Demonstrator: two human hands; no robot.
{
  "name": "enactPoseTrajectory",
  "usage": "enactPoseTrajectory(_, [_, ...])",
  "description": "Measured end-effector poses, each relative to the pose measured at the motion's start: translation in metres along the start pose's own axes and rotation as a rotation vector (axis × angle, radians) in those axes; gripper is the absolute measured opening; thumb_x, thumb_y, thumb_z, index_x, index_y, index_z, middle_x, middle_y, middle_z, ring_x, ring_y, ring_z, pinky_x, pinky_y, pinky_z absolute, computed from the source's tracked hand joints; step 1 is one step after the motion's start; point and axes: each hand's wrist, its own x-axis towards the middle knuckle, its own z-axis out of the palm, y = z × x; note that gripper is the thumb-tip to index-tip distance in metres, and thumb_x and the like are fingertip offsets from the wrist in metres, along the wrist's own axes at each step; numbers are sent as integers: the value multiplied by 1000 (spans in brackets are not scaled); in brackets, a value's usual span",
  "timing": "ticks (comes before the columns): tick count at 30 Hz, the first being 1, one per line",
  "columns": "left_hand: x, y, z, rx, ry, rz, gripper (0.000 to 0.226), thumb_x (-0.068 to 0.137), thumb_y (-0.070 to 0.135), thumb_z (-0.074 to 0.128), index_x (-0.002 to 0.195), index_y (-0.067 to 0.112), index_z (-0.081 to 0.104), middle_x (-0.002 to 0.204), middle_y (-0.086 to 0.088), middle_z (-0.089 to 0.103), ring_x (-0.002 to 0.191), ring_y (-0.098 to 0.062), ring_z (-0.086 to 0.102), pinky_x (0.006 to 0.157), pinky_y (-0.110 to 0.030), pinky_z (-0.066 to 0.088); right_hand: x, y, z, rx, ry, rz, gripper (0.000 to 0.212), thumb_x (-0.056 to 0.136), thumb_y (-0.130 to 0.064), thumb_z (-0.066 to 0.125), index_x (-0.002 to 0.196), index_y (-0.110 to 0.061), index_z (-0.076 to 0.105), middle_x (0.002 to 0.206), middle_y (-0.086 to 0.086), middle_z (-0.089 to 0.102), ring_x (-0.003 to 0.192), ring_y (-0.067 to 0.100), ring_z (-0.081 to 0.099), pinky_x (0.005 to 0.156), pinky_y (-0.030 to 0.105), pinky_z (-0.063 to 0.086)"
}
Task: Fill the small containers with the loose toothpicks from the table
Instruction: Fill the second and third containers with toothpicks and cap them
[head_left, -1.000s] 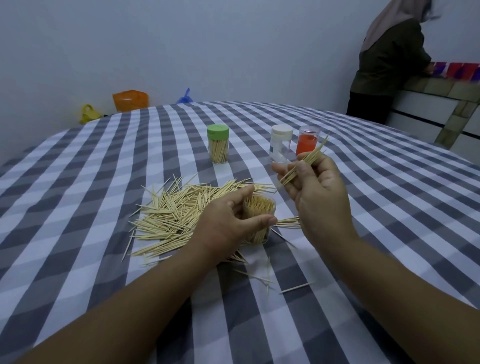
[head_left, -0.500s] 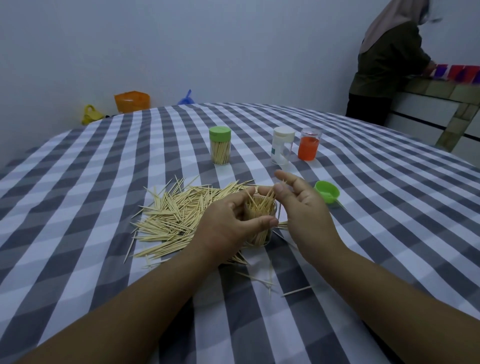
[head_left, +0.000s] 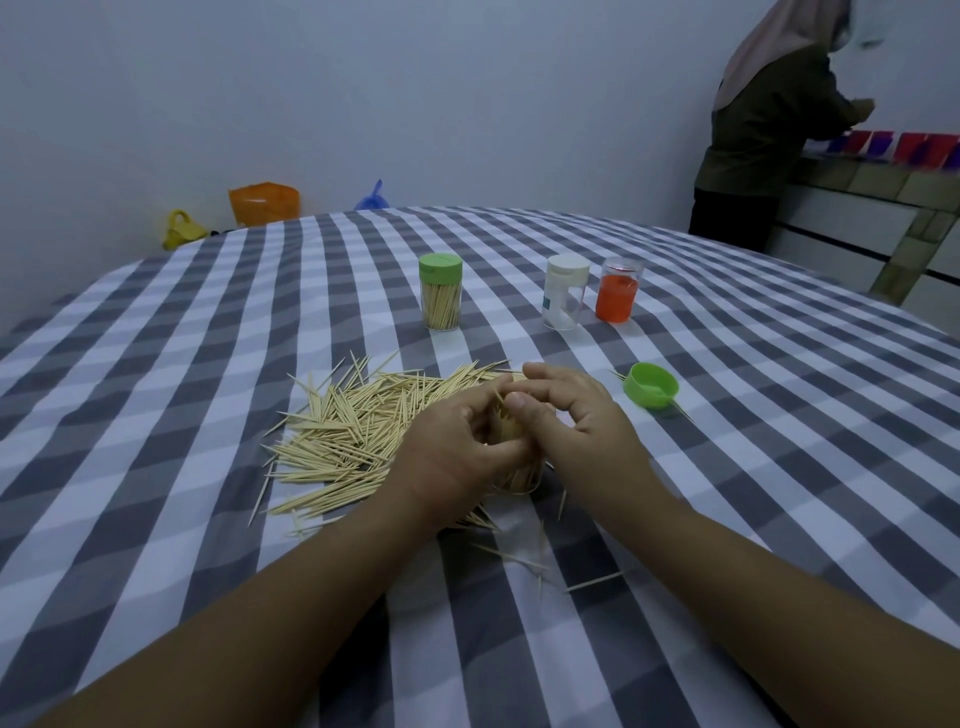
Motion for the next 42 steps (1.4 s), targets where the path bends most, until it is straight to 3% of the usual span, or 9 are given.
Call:
enactPoseTrajectory(4, [0, 3, 2, -17, 7, -3, 86, 51, 48, 65, 129, 13, 58, 124, 16, 59, 107, 0, 62, 94, -34, 53, 7, -8, 4, -116, 24, 37, 22, 81, -29, 69, 64, -40, 59, 104, -20, 53, 119, 9, 45, 103, 46, 36])
enactPoseTrajectory(8, [0, 2, 2, -21, 9, -29, 95, 49, 47, 75, 136, 15, 50, 125, 2, 64, 110, -5, 62, 98, -36, 50, 10, -3, 0, -90, 108, 62, 7, 74, -33, 60, 69, -30, 58, 99, -11, 61, 104, 17, 57, 90, 49, 47])
enactPoseTrajectory(13, [1, -2, 1, -30, -9, -38, 97, 51, 47, 84, 137, 19, 49, 112, -2, 70, 106, -9, 65, 97, -37, 51, 13, 4, -12, 149, 89, 110, 23, 87, -7, 58, 96, -28, 56, 102, -2, 65, 92, 12, 64, 64, 21, 54])
enactPoseTrajectory(20, [2, 0, -4, -93, 31, -60, 92, 52, 35, 79, 136, 13, 50, 117, -5, 68, 104, -8, 65, 92, -29, 53, 11, 0, -17, 146, -45, 64, 26, 87, -5, 61, 79, -28, 71, 95, -10, 68, 88, -3, 62, 75, 11, 51])
enactPoseTrajectory(24, [5, 2, -9, -92, 43, -81, 93, 51, 36, 80, 136, 12, 50, 114, -5, 69, 98, -4, 66, 88, -24, 54, 15, -4, -30, 173, -143, 104, 24, 92, -10, 57, 107, -25, 67, 104, -11, 66, 90, -7, 61, 78, 8, 48])
enactPoseTrajectory(29, [9, 2, -13, -78, 87, -72, 76, 66, 14, 80, 135, 6, 49, 108, -6, 69, 76, 15, 62, 69, -4, 49, 21, 5, -61, -492, -499, 184, 49, 91, -13, 57, 136, -29, 47, 136, -9, 48, 116, 5, 49, 94, 20, 39])
enactPoseTrajectory(32, [13, -2, -18, -58, 125, -70, 78, 64, 21, 81, 134, 8, 51, 107, -10, 69, 75, 15, 61, 71, -4, 49, 24, 12, -67, -723, -648, 254, 59, 89, -17, 60, 143, -27, 39, 143, -7, 40, 123, 11, 44, 102, 24, 35])
enactPoseTrajectory(37, [16, -7, -23, -49, 164, -67, 75, 66, 20, 81, 134, 8, 51, 92, 5, 67, 70, 16, 61, 70, -4, 49, 26, 15, -54, -766, -525, 165, 28, 93, -19, 58, 119, -23, 65, 122, -6, 62, 97, 8, 55, 84, 18, 42])
enactPoseTrajectory(42, [17, -7, -24, -33, 182, -60, 86, 56, 36, 80, 134, 12, 52, 109, 0, 68, 93, 3, 65, 82, -12, 52, 33, 20, -37, -752, -459, 105, 26, 95, -17, 53, 115, -19, 68, 121, -4, 64, 108, 13, 57, 83, 14, 38])
